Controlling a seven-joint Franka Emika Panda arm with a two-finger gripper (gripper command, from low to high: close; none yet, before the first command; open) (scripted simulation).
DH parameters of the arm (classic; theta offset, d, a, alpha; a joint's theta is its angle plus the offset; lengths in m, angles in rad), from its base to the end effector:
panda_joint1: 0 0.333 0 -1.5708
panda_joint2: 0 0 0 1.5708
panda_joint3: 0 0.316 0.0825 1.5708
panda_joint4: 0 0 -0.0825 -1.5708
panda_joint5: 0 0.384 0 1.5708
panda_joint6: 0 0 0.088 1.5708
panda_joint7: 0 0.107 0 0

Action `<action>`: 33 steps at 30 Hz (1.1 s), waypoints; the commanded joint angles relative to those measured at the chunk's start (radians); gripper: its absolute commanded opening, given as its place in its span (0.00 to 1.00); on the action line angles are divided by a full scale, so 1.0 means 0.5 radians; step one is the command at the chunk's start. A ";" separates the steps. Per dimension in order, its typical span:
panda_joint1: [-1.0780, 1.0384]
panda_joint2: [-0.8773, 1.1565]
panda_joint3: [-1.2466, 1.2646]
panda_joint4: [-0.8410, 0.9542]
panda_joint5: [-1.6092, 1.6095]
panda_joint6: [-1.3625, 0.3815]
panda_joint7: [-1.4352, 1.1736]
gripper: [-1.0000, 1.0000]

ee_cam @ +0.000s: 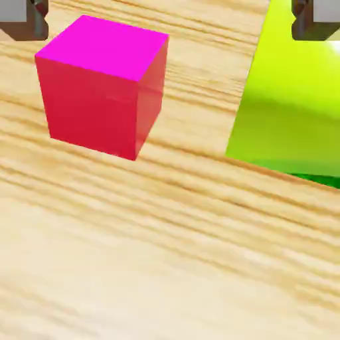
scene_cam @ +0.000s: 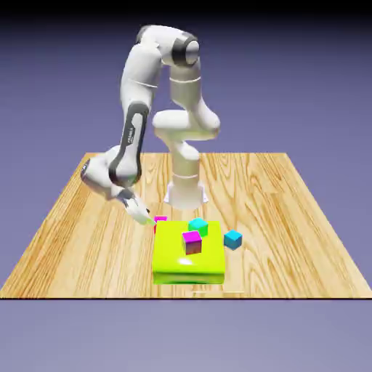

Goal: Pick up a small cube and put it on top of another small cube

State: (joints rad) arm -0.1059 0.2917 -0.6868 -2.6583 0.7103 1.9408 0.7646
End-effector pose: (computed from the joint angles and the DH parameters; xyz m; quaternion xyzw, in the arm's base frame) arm 0.2277 -0.2094 0.1367 -0.4063 0.8063 0.4009 0.1554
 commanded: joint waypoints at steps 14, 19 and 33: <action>-0.017 0.156 -0.054 0.014 0.152 -0.126 -0.030 0.00; -0.259 -0.025 0.223 0.211 0.012 -0.292 0.001 0.00; -0.416 -0.539 1.178 0.419 0.508 -0.107 1.209 0.00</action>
State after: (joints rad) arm -0.3048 0.0220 -0.0979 -2.4487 0.9667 1.8879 1.3685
